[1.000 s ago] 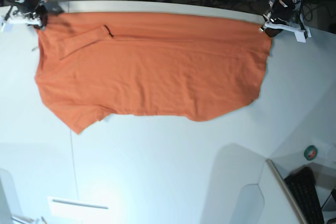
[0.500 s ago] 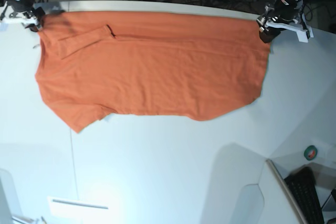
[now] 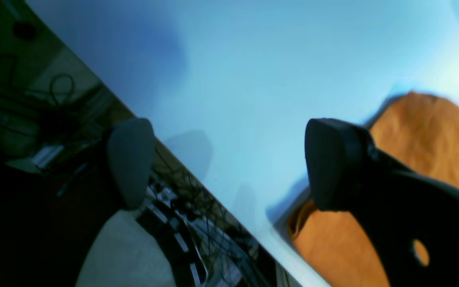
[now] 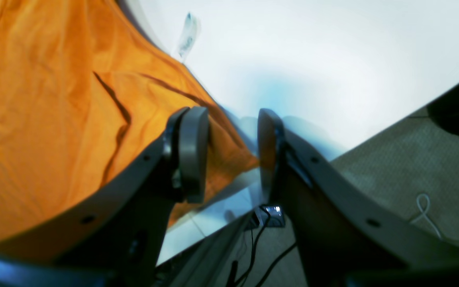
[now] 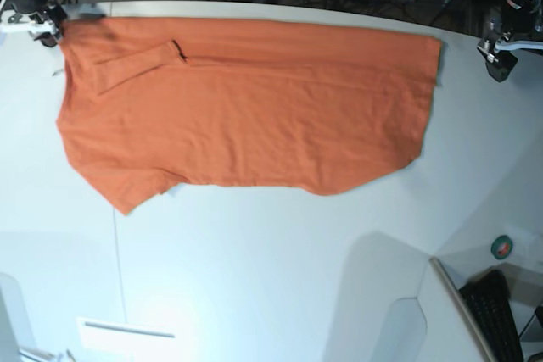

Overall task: Layout the t-shirt on the table in an organized manner, then fold the t-shirt properly
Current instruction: 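Release the shirt and raise both grippers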

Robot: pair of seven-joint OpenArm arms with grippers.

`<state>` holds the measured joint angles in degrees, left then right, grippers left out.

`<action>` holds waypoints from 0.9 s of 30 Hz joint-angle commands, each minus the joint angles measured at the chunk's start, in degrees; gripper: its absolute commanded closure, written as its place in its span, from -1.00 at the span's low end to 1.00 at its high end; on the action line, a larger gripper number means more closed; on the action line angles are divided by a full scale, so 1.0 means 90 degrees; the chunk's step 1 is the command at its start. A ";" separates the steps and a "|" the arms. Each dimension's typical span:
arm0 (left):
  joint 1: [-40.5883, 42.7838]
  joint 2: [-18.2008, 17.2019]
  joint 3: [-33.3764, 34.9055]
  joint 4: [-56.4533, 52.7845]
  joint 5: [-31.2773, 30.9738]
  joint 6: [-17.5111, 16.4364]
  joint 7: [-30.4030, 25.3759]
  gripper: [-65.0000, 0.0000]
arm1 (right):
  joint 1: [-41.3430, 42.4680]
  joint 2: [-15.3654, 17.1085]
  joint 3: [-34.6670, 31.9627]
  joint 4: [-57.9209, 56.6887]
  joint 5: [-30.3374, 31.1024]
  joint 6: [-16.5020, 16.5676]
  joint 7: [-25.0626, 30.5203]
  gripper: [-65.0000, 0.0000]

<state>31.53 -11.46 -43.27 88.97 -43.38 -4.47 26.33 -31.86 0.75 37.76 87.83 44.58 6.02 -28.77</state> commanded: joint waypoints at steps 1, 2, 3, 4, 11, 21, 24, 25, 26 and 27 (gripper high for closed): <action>0.0038 -0.0089 -0.0023 0.0200 -0.0050 -0.0045 -0.0127 -0.73 | -0.0070 0.0058 0.0049 0.0111 0.0014 -0.0254 0.0057 0.37; 0.0038 -0.0089 -0.0013 0.0278 -0.0050 -0.0045 -0.0117 -0.73 | -0.0070 0.0058 0.0039 0.0111 0.0014 -0.0479 0.0057 0.37; 0.0038 -0.0089 -0.0013 0.0337 -0.0050 -0.0045 -0.0058 -0.73 | -0.0089 0.0058 0.0039 0.0111 0.0014 -0.0654 0.0057 0.36; 0.0008 -0.0089 -0.0013 0.0415 -0.0050 -0.0045 0.0098 -0.73 | -0.0138 0.0058 0.0039 0.0111 0.0014 -0.0801 0.0057 0.36; -0.0324 -0.0108 -0.0013 0.0581 -0.0050 -0.0045 0.0489 -0.34 | -0.0079 0.0068 0.0420 0.0111 0.0014 -0.1289 0.0096 0.36; -0.1603 -0.0782 0.1960 0.0395 0.2802 -0.0045 0.0469 1.00 | 0.0770 0.1015 -0.0527 0.0072 0.0014 0.0049 0.0057 0.38; -0.2307 -0.0773 0.2439 -0.0122 0.3545 -0.0055 0.0489 1.00 | 0.1063 0.1054 -0.0801 0.0072 0.0014 0.0059 0.0057 0.43; -0.2521 -0.0792 0.2566 -0.0347 0.3564 -0.0055 0.0489 1.00 | 0.1151 0.1054 -0.0899 0.0072 0.0014 0.0059 0.0057 0.55; -0.2727 -0.0802 0.2693 -0.0542 0.3554 -0.0065 0.0489 1.00 | 0.1249 0.1054 -0.0996 0.0063 0.0014 0.0059 0.0057 0.72; -0.2912 -0.0802 0.2829 -0.0699 0.3554 -0.0065 0.0499 1.00 | 0.1327 0.1054 -0.1084 0.0063 0.0014 0.0059 0.0057 0.93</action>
<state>6.15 -18.13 -17.63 81.36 -11.07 -4.73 32.29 -20.14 9.50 27.81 87.57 44.12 5.89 -29.43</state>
